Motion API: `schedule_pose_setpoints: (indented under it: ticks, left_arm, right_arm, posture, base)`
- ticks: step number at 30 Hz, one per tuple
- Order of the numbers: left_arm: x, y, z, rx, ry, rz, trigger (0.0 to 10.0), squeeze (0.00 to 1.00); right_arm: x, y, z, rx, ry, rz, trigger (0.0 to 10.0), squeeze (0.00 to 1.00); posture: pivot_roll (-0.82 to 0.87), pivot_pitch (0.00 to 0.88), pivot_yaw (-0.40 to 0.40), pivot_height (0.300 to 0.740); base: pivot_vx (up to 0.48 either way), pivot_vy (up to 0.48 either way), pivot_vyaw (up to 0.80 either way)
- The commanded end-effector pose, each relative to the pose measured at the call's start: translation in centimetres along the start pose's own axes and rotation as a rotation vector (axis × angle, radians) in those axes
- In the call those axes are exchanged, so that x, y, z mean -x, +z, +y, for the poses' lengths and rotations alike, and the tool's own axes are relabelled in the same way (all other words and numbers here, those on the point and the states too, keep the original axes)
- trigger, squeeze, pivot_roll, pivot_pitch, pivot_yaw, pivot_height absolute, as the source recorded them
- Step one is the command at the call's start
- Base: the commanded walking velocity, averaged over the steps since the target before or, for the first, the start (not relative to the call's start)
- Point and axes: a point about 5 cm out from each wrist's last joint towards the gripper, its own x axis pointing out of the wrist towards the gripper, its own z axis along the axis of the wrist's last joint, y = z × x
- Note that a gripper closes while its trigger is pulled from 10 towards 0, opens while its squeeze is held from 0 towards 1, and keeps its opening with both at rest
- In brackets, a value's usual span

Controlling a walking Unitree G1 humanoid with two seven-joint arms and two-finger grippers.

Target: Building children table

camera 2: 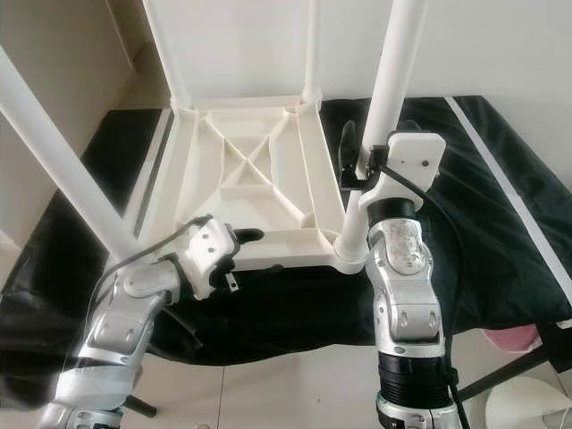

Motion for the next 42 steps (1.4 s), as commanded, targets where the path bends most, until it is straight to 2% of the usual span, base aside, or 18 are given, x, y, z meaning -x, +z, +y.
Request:
schedule_pose_setpoints:
  ticks: [1, 10, 17, 21, 26, 39, 42]
  left_arm:
    - [-0.1, 0.1, -0.3, 0.013, 0.063, -0.022, 10.0, 0.00]
    - [0.0, 0.0, -0.6, 0.031, 0.070, -0.021, 10.0, 0.00]
    - [0.2, -0.3, 0.0, 0.027, 0.085, -0.001, 10.0, 0.00]
    - [0.7, 0.1, 0.3, 0.044, 0.094, -0.029, 10.0, 0.00]
    - [0.4, 0.4, 0.2, 0.046, 0.102, -0.052, 10.0, 0.00]
    - [0.2, 0.4, -0.7, 0.081, 0.041, -0.058, 10.0, 0.00]
    - [0.5, 0.5, -1.2, 0.086, -0.012, -0.058, 10.0, 0.00]
  right_arm:
    - [0.0, 0.2, 0.1, 0.015, 0.010, 0.000, 10.0, 0.00]
    - [0.0, 0.3, 0.1, 0.023, 0.018, 0.002, 10.0, 0.00]
    - [0.0, -0.4, 0.0, 0.014, 0.027, 0.029, 10.0, 0.00]
    - [0.2, -0.7, 0.0, 0.014, 0.036, 0.036, 10.0, 0.00]
    - [0.2, -0.8, 0.0, 0.014, 0.036, 0.038, 10.0, 0.00]
    - [-0.1, 0.0, -0.2, 0.023, 0.031, 0.020, 10.0, 0.00]
    - [-0.5, 0.7, -0.1, 0.015, 0.034, 0.000, 10.0, 0.00]
  posture:
    - [-0.07, 0.030, 0.011, 0.740]
    - [-0.07, 0.031, 0.006, 0.740]
    - [-0.06, 0.027, 0.003, 0.740]
    - [-0.06, 0.020, 0.005, 0.740]
    - [-0.07, 0.016, 0.008, 0.740]
    - [-0.07, 0.013, 0.009, 0.740]
    - [-0.07, 0.013, 0.006, 0.740]
  base:
    - [0.000, 0.000, 0.00]
    - [0.000, 0.000, 0.00]
    - [0.000, 0.000, 0.00]
    - [0.000, 0.000, 0.00]
    - [0.000, 0.000, 0.00]
    - [0.000, 0.000, 0.00]
    - [0.000, 0.000, 0.00]
